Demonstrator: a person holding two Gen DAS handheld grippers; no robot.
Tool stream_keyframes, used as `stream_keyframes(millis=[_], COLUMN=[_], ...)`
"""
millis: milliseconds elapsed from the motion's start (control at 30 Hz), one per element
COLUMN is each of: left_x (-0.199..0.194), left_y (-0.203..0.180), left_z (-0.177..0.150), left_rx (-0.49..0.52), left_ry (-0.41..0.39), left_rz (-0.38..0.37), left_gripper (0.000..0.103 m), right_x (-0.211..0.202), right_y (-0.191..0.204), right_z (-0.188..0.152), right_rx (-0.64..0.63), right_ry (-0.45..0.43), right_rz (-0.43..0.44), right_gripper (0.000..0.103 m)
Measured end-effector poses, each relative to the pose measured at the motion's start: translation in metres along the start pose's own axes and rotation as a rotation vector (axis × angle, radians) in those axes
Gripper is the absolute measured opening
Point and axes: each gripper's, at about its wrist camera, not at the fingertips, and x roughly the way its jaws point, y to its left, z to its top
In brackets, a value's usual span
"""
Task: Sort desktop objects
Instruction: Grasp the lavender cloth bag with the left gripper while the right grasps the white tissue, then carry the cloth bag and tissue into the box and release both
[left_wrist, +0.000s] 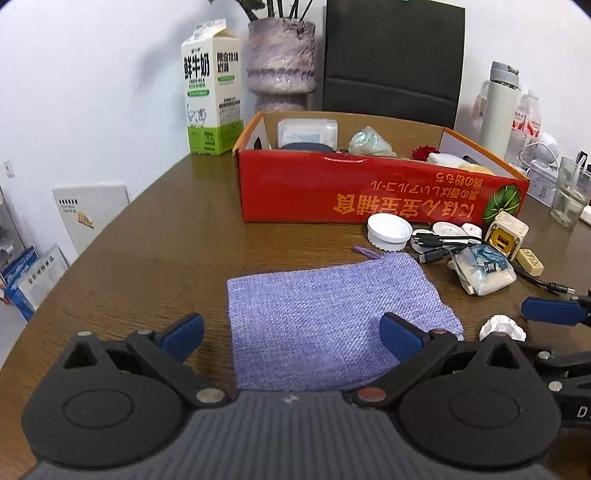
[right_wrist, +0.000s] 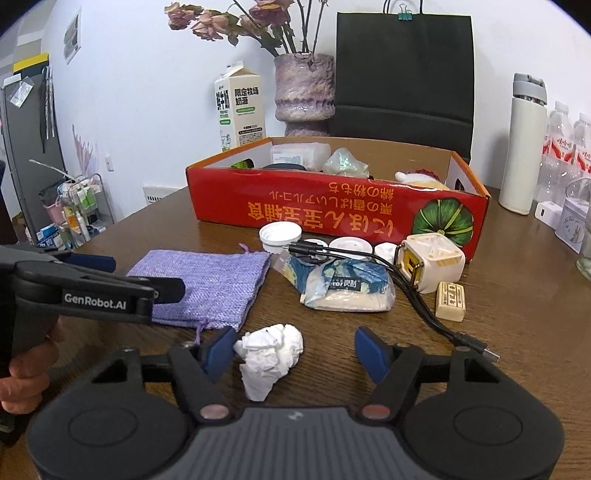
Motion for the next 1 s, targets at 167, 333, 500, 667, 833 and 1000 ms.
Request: stream_keyframes(millis=[167,333,500,667,833,1000], left_x=[0.014,0.016,-0.002,-0.014,-0.047,-0.079], left_y=[-0.006,-0.01,-0.021,-0.028,-0.015,-0.009], left_z=[0.011,0.01,-0.001,-0.01,-0.013,-0.005], left_rx=[-0.007,0.0,0.056,0.065,-0.022,-0.073], left_ry=[0.017,0.012,-0.043,-0.051,-0.108,-0.193], left_rz=[0.03,0.025,-0.009,-0.021,-0.072,-0.1], left_gripper=[0.103,0.086,0.01,0.006,0.006,0.006], right_x=[0.002,0.001,0.001,0.0,-0.008,-0.034], right_y=[0.002,0.0,-0.005,-0.007,-0.005,0.013], right_z=[0.0,0.001,0.002,0.002,0.001,-0.001], right_rx=[-0.017,-0.012,0.006,0.013,0.011,-0.069], right_ry=[0.007,0.004,0.0,-0.001,-0.052,-0.211], right_rz=[0.0,-0.001,-0.006,-0.004,-0.005,-0.026], right_gripper=[0.052,0.04,0.031,0.027,0.025,0.024])
